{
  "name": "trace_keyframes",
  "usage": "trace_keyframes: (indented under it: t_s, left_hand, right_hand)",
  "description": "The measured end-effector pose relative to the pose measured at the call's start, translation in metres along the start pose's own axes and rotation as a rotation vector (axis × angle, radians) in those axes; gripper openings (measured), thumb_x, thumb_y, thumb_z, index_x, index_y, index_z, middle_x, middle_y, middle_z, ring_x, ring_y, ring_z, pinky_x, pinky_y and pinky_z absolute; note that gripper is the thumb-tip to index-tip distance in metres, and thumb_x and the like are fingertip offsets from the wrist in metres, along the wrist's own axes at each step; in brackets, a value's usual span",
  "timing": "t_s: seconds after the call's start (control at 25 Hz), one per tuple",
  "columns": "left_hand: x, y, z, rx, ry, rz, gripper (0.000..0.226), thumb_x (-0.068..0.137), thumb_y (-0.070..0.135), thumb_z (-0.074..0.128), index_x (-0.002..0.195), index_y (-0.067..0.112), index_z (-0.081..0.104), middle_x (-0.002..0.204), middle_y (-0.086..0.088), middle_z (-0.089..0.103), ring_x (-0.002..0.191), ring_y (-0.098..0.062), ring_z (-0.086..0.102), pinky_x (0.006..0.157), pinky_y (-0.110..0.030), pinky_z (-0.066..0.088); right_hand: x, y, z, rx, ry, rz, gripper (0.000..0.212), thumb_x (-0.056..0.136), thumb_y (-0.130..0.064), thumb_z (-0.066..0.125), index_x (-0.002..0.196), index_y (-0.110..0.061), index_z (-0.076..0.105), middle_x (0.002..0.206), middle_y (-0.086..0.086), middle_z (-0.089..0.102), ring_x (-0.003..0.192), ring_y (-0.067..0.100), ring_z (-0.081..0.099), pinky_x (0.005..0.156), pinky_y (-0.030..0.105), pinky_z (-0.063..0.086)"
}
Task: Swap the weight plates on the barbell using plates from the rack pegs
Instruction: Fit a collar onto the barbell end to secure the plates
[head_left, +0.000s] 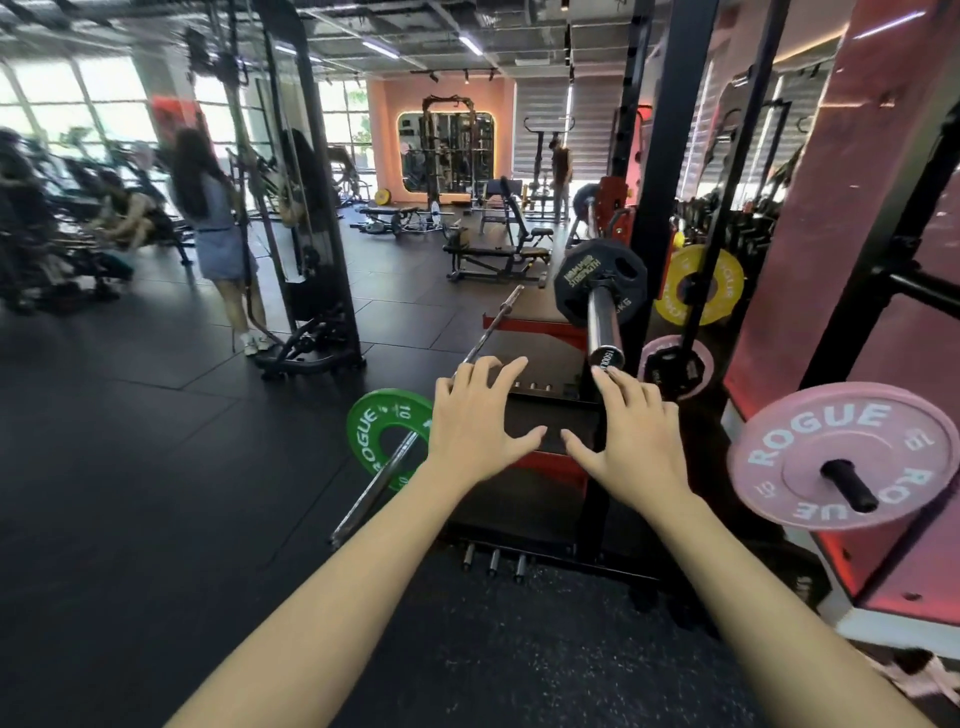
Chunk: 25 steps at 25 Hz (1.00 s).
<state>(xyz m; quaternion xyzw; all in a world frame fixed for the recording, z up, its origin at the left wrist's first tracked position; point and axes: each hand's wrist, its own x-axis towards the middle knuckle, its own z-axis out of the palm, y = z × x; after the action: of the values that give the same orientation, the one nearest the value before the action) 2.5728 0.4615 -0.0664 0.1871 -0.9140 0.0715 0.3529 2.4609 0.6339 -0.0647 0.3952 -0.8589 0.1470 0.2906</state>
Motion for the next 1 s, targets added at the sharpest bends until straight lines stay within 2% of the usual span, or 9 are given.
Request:
trace_keyframes:
  t_s: [0.2, 0.44, 0.64, 0.8, 1.0]
  left_hand:
    - [-0.044, -0.113, -0.034, 0.131, -0.001, -0.154, 0.084, 0.075, 0.076, 0.048, 0.144, 0.03, 0.04, 0.13, 0.001, 0.048, 0.112, -0.022, 0.047, 0.088, -0.041, 0.041]
    - [-0.129, -0.284, -0.1, 0.319, 0.023, -0.417, 0.081, 0.078, 0.077, 0.043, 0.143, 0.029, 0.042, 0.126, 0.001, 0.049, 0.109, -0.022, 0.046, 0.086, -0.039, 0.04]
    - [-0.182, -0.407, -0.144, 0.396, 0.055, -0.543, 0.08, 0.078, 0.077, 0.044, 0.141, 0.029, 0.044, 0.124, 0.002, 0.051, 0.107, -0.021, 0.048, 0.084, -0.038, 0.042]
    - [-0.179, -0.479, -0.139, 0.375, 0.075, -0.594, 0.078, 0.076, 0.077, 0.047, 0.139, 0.03, 0.045, 0.122, 0.003, 0.051, 0.106, -0.021, 0.049, 0.083, -0.038, 0.042]
    - [-0.134, -0.551, -0.083, 0.307, 0.08, -0.565, 0.077, 0.076, 0.077, 0.048, 0.139, 0.032, 0.044, 0.121, 0.006, 0.05, 0.106, -0.018, 0.047, 0.083, -0.036, 0.04]
  right_hand:
    - [0.031, -0.112, 0.021, 0.119, -0.033, -0.163, 0.081, 0.079, -0.063, 0.057, 0.143, -0.017, 0.042, 0.14, 0.005, 0.049, 0.12, 0.028, 0.046, 0.089, 0.043, 0.041]
    - [0.06, -0.309, 0.048, 0.301, -0.052, -0.39, 0.08, 0.079, -0.062, 0.057, 0.144, -0.017, 0.041, 0.139, 0.003, 0.049, 0.121, 0.026, 0.046, 0.091, 0.044, 0.04]
    - [0.071, -0.461, 0.067, 0.444, -0.056, -0.47, 0.076, 0.082, -0.06, 0.057, 0.144, -0.018, 0.041, 0.138, 0.002, 0.049, 0.121, 0.025, 0.045, 0.092, 0.043, 0.04]
    - [0.101, -0.524, 0.099, 0.467, -0.049, -0.47, 0.074, 0.083, -0.06, 0.055, 0.143, -0.019, 0.041, 0.137, 0.001, 0.049, 0.12, 0.024, 0.045, 0.092, 0.043, 0.04]
    - [0.172, -0.559, 0.163, 0.455, -0.035, -0.416, 0.073, 0.083, -0.06, 0.055, 0.142, -0.019, 0.042, 0.135, 0.001, 0.05, 0.118, 0.025, 0.045, 0.091, 0.042, 0.039]
